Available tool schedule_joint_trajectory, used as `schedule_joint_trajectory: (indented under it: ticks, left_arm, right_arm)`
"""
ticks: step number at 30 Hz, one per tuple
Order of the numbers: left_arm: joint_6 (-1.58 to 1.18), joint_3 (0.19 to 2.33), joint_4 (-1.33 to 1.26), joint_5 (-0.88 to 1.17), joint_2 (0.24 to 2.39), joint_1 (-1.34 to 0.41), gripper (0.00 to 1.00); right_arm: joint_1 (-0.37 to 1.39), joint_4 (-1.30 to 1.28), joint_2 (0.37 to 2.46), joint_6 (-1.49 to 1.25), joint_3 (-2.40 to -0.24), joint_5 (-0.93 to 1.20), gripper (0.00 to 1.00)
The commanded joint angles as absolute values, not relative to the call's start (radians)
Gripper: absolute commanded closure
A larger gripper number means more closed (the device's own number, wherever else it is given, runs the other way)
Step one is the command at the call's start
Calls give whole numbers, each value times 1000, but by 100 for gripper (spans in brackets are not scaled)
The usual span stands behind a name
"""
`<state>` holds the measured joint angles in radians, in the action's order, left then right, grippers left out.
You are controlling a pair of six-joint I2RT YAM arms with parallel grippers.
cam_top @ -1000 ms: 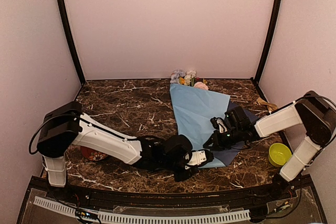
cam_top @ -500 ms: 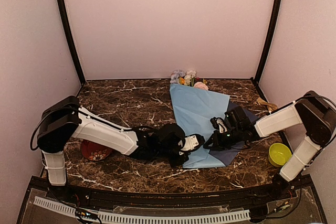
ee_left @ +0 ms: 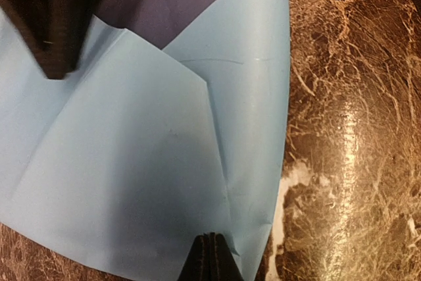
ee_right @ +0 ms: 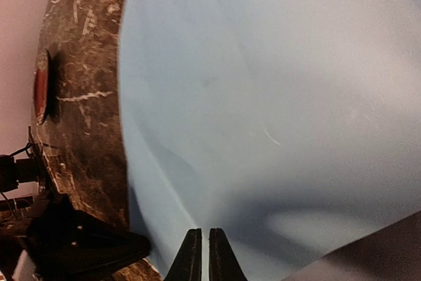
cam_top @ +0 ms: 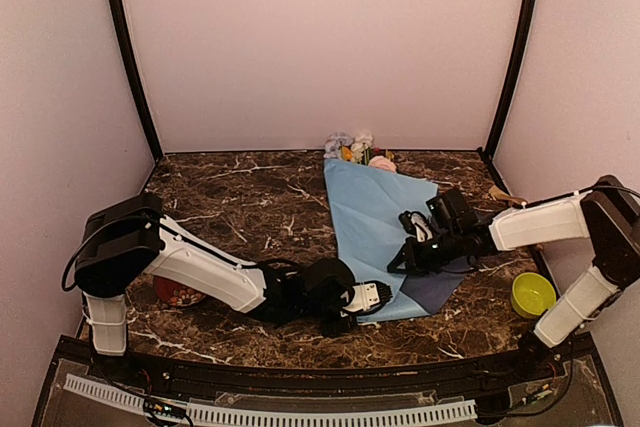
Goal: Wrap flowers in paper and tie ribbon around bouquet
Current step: Press the fold line on the 2/3-folded wrapping paper.
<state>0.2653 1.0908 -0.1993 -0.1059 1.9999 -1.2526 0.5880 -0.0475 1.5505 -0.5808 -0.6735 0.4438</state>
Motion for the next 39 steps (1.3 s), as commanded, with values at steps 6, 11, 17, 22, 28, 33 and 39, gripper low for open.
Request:
schedule_joint_trajectory:
  ticks: [6, 11, 17, 22, 28, 33, 39]
  left_arm:
    - [265, 1050, -104, -50, 2016, -1267, 100]
    - [250, 1047, -117, -6, 1995, -1267, 100]
    - [216, 1055, -174, 116, 1908, -1262, 100]
    - [102, 1020, -270, 361, 1813, -1155, 100]
    - [-54, 1084, -297, 379, 1854, -958, 100]
    - [-28, 1266, -149, 318, 2013, -946, 100]
    - [-106, 1322, -127, 247, 2087, -863, 100]
  right_arm:
    - [693, 37, 1499, -573, -754, 691, 93]
    - [739, 94, 1637, -607, -729, 665, 95]
    - [752, 129, 1747, -615, -661, 622, 99]
    - [751, 87, 1783, -591, -655, 620, 100]
    - [751, 57, 1776, -593, -653, 631, 100]
    - [753, 46, 1791, -604, -665, 643, 100]
    - [754, 46, 1808, -616, -659, 656, 100]
